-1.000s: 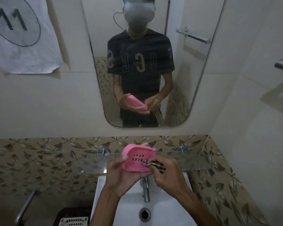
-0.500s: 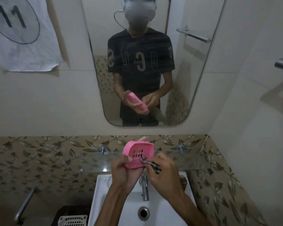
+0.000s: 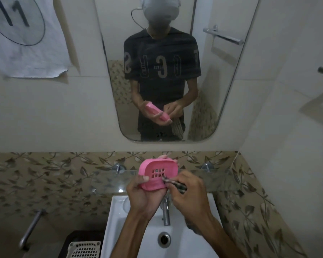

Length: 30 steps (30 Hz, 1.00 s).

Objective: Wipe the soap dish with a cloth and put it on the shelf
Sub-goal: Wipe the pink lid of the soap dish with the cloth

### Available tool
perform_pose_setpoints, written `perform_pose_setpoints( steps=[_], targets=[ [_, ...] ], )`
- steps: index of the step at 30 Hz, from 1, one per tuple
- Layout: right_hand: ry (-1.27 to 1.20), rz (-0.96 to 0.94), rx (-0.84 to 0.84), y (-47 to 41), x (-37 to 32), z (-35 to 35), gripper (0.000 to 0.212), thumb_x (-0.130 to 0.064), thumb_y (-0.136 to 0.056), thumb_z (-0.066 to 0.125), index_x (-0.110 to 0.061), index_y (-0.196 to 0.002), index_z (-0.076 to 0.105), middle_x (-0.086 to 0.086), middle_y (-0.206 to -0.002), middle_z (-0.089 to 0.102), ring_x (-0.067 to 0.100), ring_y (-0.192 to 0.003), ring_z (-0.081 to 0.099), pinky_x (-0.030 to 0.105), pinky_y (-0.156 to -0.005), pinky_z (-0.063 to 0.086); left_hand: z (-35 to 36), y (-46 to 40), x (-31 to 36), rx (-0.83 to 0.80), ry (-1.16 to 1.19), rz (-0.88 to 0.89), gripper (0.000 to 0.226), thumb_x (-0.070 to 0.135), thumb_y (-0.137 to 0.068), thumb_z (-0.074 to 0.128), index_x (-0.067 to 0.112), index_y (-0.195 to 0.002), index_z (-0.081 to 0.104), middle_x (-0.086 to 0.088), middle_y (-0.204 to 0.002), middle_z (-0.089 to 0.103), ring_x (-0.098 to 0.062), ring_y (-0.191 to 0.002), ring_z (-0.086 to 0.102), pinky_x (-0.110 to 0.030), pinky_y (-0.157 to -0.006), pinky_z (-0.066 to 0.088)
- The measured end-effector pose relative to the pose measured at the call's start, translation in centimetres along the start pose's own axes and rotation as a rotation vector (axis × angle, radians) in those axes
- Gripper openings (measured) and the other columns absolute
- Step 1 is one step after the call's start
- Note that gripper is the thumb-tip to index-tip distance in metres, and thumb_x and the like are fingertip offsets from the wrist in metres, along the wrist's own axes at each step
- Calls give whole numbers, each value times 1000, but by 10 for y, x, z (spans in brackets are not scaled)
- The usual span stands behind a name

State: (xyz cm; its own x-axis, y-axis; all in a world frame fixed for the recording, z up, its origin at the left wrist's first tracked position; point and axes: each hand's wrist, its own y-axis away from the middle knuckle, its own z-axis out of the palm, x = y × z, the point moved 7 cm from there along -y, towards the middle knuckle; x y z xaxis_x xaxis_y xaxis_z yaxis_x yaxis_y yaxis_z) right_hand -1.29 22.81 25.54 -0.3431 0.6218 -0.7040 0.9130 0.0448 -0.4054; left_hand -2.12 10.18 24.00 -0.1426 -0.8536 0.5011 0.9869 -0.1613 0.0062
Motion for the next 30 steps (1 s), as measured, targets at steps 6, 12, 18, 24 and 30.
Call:
perform_pose_setpoints(
  steps=[6, 12, 18, 24, 30],
  targets=[
    [53, 29, -56, 0, 0, 1, 9, -26, -89, 77, -19, -83, 75, -8, -85, 65, 5, -75, 60, 28, -67, 55, -1, 3, -2, 13, -27, 28, 98, 18, -50, 80, -8, -140, 53, -40, -145, 45, -47, -131, 38, -46, -96, 34],
    [107, 16, -8, 0, -3, -6, 7, -19, -87, 77, -15, -81, 74, -4, -84, 64, 11, -73, 59, 34, -66, 54, 4, 2, -3, -20, -45, 39, 101, 16, -53, 75, -12, -145, 44, -43, -151, 38, -53, -137, 37, -51, -105, 27],
    [101, 60, 26, 1, 4, -8, 8, -19, -87, 77, -15, -81, 74, -5, -83, 63, 10, -72, 59, 39, -66, 55, -1, 2, -7, -27, -10, 12, 99, 18, -55, 79, -10, -145, 47, -36, -144, 47, -48, -132, 38, -50, -104, 31],
    [62, 47, 90, 0, 1, -21, 7, -19, -88, 80, -20, -95, 80, -5, -86, 65, 7, -74, 60, 31, -67, 58, -1, 8, -9, -41, 31, -26, 95, 19, -66, 75, -9, -150, 40, -46, -151, 35, -49, -136, 37, -59, -121, 17],
    [40, -123, 122, 7, -29, -15, 24, -5, -81, 80, -18, -101, 80, -3, -102, 74, 6, -89, 66, 14, -82, 55, 8, 11, -13, -51, 92, -32, 93, 24, -73, 72, -7, -153, 36, -38, -151, 41, -49, -141, 39, -57, -123, 21]
  ],
)
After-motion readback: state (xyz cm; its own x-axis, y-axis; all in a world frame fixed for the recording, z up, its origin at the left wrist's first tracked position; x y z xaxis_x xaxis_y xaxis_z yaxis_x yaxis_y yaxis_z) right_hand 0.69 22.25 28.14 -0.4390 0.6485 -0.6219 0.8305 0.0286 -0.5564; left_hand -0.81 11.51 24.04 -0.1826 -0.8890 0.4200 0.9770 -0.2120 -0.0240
